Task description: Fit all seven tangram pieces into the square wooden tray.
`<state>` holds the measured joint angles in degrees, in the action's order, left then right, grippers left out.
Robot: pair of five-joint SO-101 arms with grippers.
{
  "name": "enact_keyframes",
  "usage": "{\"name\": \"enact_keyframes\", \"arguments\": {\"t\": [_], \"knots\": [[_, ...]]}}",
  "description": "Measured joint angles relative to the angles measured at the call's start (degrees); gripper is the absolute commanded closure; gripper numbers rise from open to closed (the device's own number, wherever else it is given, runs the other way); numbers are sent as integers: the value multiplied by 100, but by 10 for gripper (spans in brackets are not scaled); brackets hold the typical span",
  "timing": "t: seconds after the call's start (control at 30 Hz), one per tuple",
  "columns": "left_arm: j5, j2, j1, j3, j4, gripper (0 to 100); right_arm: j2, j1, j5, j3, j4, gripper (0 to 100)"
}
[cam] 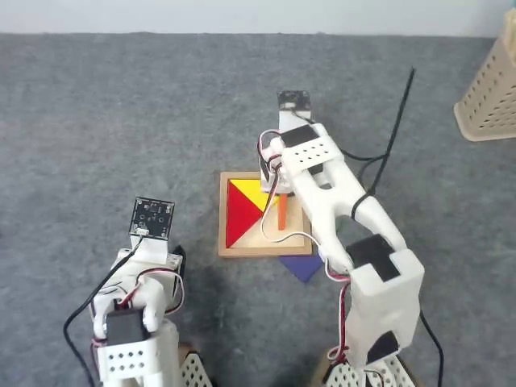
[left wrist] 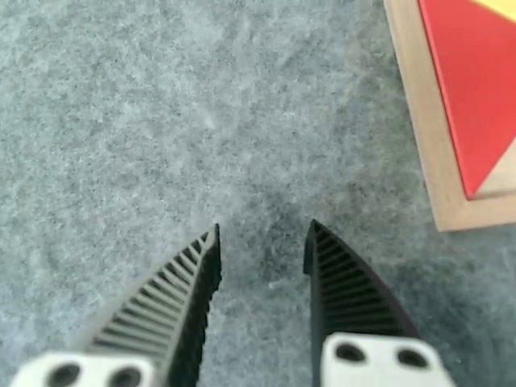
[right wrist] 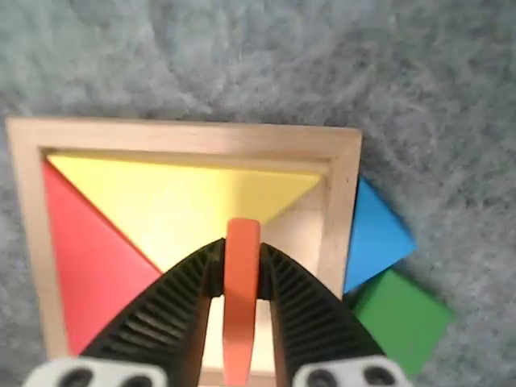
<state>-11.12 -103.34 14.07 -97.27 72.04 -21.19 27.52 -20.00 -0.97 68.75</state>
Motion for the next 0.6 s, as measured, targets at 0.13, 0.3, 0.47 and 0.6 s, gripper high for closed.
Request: {"name": "enact_keyframes", "arguments": {"t": [0.13,0.3,0.47,0.6], "knots": [[0,0,0,0,0,832,0,-35,176,0,0,861],[0,0,0,0,0,832,0,-53,369,0,0,859],[0,0,0,0,0,832,0,-35,932,0,88,861],[0,0,0,0,0,832,0,-44,1064,0,237,861]]}}
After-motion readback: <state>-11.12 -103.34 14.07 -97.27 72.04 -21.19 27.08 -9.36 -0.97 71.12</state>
